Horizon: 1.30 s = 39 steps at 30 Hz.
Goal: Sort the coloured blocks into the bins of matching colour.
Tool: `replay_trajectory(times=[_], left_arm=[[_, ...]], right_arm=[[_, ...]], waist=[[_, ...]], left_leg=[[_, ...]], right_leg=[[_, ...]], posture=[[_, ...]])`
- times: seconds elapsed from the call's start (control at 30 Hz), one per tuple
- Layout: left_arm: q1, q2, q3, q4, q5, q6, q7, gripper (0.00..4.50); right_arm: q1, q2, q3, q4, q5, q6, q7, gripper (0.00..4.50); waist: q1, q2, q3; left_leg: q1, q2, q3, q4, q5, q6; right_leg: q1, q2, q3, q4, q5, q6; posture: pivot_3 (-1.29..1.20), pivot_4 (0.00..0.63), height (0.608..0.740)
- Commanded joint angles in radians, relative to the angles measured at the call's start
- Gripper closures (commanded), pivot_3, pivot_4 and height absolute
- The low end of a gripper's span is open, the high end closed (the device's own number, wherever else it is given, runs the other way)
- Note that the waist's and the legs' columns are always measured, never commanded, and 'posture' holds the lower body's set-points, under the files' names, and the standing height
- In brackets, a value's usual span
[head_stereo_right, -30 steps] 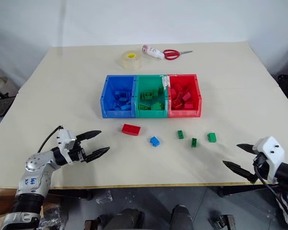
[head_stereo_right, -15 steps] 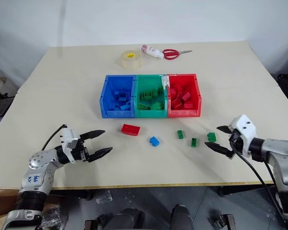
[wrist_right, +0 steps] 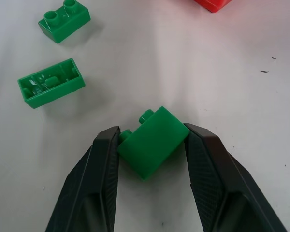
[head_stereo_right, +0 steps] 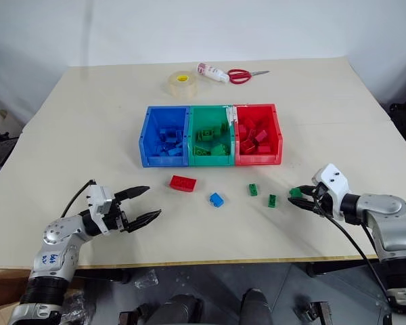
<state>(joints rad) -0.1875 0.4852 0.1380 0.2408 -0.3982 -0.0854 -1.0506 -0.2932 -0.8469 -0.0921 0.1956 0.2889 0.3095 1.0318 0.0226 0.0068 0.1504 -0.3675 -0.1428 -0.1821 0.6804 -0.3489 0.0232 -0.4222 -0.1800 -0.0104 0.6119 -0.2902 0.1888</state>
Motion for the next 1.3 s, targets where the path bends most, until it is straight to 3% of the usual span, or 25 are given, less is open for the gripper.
replay_trajectory(times=[0.03, 0.23, 0.3, 0.47, 0.67, 0.77, 0.93, 1.1, 1.3], left_arm=[[-0.002, -0.003, 0.003, -0.034, -0.010, -0.008, 0.005, 0.00], [-0.012, -0.011, -0.002, -0.023, -0.008, -0.015, 0.001, 0.00], [-0.015, -0.016, -0.008, -0.016, -0.002, -0.019, 0.000, 0.00], [-0.016, -0.029, -0.019, -0.019, 0.003, -0.026, 0.004, 0.00], [-0.007, -0.035, -0.022, -0.027, 0.003, -0.038, 0.012, 0.00], [0.009, -0.036, -0.018, -0.044, 0.000, -0.042, 0.022, 0.00], [0.033, -0.033, -0.015, -0.061, -0.003, -0.043, 0.028, 0.00], [0.027, -0.034, -0.021, -0.058, -0.004, -0.037, 0.024, 0.00], [-0.018, -0.039, -0.042, -0.009, 0.004, -0.042, -0.002, 0.00]], right_arm=[[-0.001, 0.005, -0.043, -0.089, 0.033, 0.030, -0.022, 2.89], [-0.112, 0.041, -0.019, -0.223, 0.082, 0.124, -0.067, 2.89], [-0.230, 0.117, 0.041, -0.209, 0.070, 0.124, -0.094, 2.89], [-0.457, 0.308, 0.132, -0.034, -0.002, 0.027, -0.142, 2.89], [-0.625, 0.453, 0.190, 0.262, -0.103, -0.135, -0.187, 2.89], [-0.653, 0.489, 0.189, 0.338, -0.125, -0.212, -0.189, 1.87], [-0.625, 0.479, 0.170, 0.313, -0.115, -0.237, -0.161, 0.12], [-0.512, 0.408, 0.148, 0.144, -0.060, -0.178, -0.082, 0.02], [-0.175, 0.191, 0.057, -0.226, 0.105, -0.015, 0.085, 0.02]], waist=[[0.000, 0.000, 0.000], [-0.004, 0.000, 0.000], [-0.009, 0.000, 0.000], [-0.027, -0.001, 0.000], [-0.030, 0.000, 0.000], [-0.032, 0.000, 0.000], [-0.046, 0.000, 0.000], [-0.050, 0.000, 0.000], [-0.032, 0.000, 0.000]], left_leg=[[-0.001, 0.000, 0.000, 0.000, 0.000, 0.000], [-0.002, 0.000, 0.004, 0.000, 0.000, 0.000], [-0.001, 0.000, 0.004, 0.000, 0.000, 0.000], [-0.001, 0.001, 0.004, -0.001, 0.000, -0.001], [-0.001, -0.001, 0.002, 0.000, -0.001, 0.001], [-0.001, -0.001, 0.002, 0.000, -0.001, 0.001], [-0.001, -0.001, 0.002, 0.000, -0.001, 0.001], [-0.001, -0.001, 0.001, -0.001, -0.001, 0.001], [-0.002, -0.001, 0.001, 0.000, -0.002, 0.002]], right_leg=[[-0.001, 0.000, 0.000, 0.000, 0.000, 0.000], [-0.004, 0.000, 0.002, 0.001, 0.000, 0.000], [-0.005, 0.000, 0.002, 0.001, 0.000, 0.000], [-0.006, 0.000, 0.001, 0.005, 0.000, 0.000], [-0.007, 0.000, 0.001, 0.009, 0.002, -0.003], [-0.007, 0.000, 0.001, 0.009, 0.002, -0.003], [-0.008, 0.000, 0.001, 0.010, 0.002, -0.003], [-0.008, 0.000, 0.001, 0.010, 0.002, -0.003], [-0.007, 0.000, 0.001, 0.009, 0.002, -0.003]], posture=[[0.00, 0.150, 0.740], [0.00, 0.150, 0.740], [0.00, 0.150, 0.740], [0.00, 0.150, 0.740], [0.00, 0.150, 0.740], [0.00, 0.150, 0.740], [0.00, 0.150, 0.740], [0.00, 0.150, 0.740], [0.00, 0.150, 0.740]])
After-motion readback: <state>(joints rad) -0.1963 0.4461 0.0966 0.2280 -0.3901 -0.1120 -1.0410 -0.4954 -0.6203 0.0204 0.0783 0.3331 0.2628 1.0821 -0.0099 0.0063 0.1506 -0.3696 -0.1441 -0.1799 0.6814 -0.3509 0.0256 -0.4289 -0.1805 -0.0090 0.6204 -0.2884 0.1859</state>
